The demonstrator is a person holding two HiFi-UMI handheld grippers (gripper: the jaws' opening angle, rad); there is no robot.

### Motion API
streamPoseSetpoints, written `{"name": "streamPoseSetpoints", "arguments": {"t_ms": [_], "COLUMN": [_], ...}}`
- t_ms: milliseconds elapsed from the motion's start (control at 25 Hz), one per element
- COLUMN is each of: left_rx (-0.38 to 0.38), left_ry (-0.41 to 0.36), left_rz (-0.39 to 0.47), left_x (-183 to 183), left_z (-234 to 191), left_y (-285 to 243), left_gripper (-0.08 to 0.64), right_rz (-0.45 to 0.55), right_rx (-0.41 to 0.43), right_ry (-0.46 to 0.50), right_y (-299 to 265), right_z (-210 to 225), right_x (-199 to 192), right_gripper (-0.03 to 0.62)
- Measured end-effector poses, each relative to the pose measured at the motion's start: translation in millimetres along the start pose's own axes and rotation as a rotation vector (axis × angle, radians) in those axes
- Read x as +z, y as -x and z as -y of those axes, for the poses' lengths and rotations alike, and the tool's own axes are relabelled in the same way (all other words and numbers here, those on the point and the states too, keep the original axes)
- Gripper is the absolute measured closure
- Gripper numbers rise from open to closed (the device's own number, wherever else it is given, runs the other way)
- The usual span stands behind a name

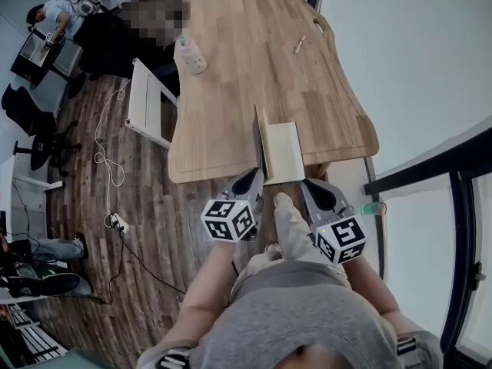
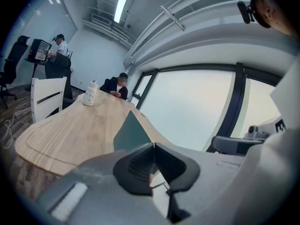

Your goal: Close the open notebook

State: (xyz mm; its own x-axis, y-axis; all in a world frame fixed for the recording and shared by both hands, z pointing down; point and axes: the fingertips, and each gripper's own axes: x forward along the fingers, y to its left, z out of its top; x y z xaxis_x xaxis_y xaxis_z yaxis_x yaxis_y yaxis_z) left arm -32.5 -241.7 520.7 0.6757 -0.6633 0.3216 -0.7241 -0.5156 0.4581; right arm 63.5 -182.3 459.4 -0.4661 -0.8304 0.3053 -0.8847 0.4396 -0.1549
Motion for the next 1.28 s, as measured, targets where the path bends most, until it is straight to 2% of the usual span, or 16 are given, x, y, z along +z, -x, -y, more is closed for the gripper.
{"name": "streamPoseSetpoints", "arguments": {"t_ms": [640,1280], "left_rx": [-0.1,-0.165], "left_ry": [-0.036,-0.043], "left_rz": [-0.079,-0.211], "left_x": [-23,-63], "left_z": [36,58], "left_y": [-42,-89], "left_gripper": [0.548,0.548], "right_rz": [-0.008,-0.025], "right_rx": [-0.055,-0.121], "right_ry": [-0.03,-0.06], "right_y": [4,4], "right_z": [21,47], "right_x": [-7,-11], "right_gripper": [0.591,0.591]}}
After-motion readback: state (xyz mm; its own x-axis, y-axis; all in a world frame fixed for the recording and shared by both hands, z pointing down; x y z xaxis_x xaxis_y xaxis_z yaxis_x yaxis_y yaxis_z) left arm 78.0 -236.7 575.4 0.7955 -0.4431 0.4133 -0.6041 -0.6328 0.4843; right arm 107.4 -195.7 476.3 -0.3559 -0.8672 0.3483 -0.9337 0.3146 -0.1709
